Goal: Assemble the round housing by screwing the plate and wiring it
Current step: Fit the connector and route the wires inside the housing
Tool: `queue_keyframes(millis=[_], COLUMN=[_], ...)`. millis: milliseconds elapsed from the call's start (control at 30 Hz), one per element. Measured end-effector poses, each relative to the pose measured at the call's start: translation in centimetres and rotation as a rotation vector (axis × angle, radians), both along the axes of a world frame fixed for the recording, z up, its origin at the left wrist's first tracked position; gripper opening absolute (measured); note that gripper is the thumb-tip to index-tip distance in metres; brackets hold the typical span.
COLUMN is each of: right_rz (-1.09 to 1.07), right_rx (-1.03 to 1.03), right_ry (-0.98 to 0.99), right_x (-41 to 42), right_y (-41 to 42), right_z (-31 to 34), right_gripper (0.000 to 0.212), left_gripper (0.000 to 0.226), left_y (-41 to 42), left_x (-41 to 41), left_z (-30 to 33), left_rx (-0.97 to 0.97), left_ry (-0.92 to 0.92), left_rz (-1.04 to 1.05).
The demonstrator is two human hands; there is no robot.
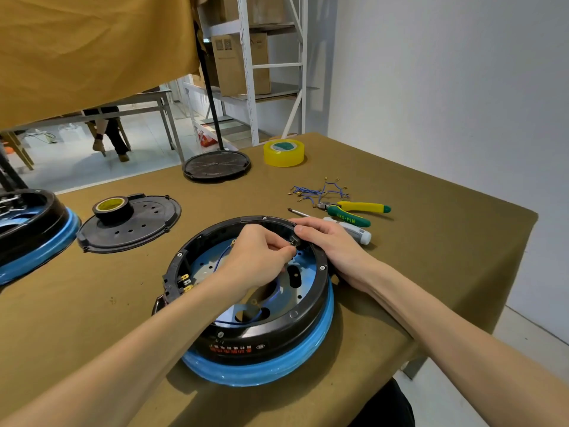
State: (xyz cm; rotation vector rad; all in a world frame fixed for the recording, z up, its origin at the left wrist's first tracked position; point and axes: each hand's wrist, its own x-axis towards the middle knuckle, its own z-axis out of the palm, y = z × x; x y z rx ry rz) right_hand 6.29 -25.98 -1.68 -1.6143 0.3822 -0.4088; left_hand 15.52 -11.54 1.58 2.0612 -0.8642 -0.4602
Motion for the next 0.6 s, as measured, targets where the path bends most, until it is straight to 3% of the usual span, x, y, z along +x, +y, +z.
queue_keyframes(millis=[433, 533, 600], right_rz=[0.021, -0.014, -0.045], right_rx=[-0.088, -0.225, -0.370], right_ry=[0.013, 0.003, -0.053], right_x=[-0.2, -0.3, -0.4], right_y=[-0.4, -0.4, -0.6], right_z=[0.2, 0.6, 1.0], right_gripper=[0.025, 0.026, 0.026], left_gripper=[0.016, 0.022, 0.022], left_y=[1.2, 3.9, 6.3], left_x=[0.0, 0.1, 0.4], left_z=[1.4, 2.1, 2.2], left_rx=[0.067, 0.115, -0.059], left_ry=[-0.190, -0.468, -0.612], left_rz=[-0.160, -0.132, -0.042])
